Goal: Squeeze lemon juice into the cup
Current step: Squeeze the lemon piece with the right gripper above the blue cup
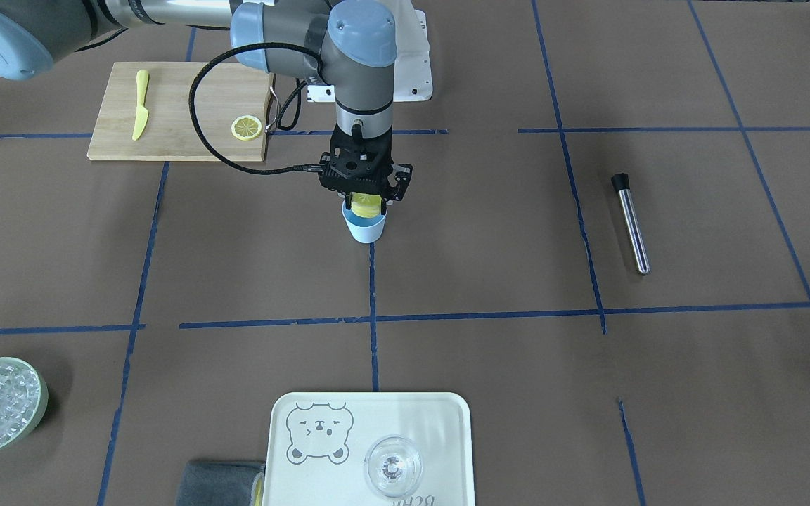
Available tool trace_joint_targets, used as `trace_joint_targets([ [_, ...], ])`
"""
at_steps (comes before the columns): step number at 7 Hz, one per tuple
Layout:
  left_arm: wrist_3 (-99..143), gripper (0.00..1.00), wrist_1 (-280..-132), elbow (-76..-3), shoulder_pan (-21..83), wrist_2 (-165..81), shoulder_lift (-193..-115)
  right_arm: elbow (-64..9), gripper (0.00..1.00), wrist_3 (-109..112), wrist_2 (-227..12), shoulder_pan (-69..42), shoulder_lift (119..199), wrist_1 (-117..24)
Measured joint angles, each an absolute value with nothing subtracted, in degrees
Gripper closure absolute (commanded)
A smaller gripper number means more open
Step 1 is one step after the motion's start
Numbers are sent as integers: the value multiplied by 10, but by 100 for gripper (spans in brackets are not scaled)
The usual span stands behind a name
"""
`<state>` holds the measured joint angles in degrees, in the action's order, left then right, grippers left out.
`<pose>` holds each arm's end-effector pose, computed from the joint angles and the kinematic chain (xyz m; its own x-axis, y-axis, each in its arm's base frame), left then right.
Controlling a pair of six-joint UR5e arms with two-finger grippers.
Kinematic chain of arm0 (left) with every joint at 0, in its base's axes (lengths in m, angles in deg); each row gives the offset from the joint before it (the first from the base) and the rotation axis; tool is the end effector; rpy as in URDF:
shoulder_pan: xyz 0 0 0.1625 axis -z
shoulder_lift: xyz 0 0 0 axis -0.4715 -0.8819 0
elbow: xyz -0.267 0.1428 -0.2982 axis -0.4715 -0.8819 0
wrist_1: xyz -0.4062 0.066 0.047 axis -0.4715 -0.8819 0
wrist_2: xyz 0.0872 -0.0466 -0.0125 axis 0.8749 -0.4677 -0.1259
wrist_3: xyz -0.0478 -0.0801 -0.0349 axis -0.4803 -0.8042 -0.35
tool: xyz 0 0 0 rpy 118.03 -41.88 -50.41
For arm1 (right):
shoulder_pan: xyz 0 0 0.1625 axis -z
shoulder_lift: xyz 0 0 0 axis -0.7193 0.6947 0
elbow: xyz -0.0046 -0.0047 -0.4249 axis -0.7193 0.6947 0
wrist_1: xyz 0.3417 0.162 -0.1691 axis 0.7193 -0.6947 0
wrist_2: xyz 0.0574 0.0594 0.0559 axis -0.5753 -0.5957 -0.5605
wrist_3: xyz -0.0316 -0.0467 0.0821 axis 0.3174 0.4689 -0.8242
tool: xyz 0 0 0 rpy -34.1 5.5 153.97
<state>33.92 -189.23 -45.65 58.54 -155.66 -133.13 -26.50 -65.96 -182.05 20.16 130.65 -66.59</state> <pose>-0.0340 -0.4972 0.5905 0.6970 0.1775 -0.6948 -0.0208 0.9735 0.2279 -0.5857 -0.4169 0.1458 0.6879 0.2161 0.6929 -0.2783 0.9602 -0.0232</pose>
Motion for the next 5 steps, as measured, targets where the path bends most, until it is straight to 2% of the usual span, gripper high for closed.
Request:
trace_joint_targets([
  [2,339,0,-1892,-457,586,-1557,-1332,-265,0,-660,-1821,202,1307,-666],
  [5,335,0,-1892,-456,585,-1557,-1336,-268,0,-657,-1832,194,1308,-666],
])
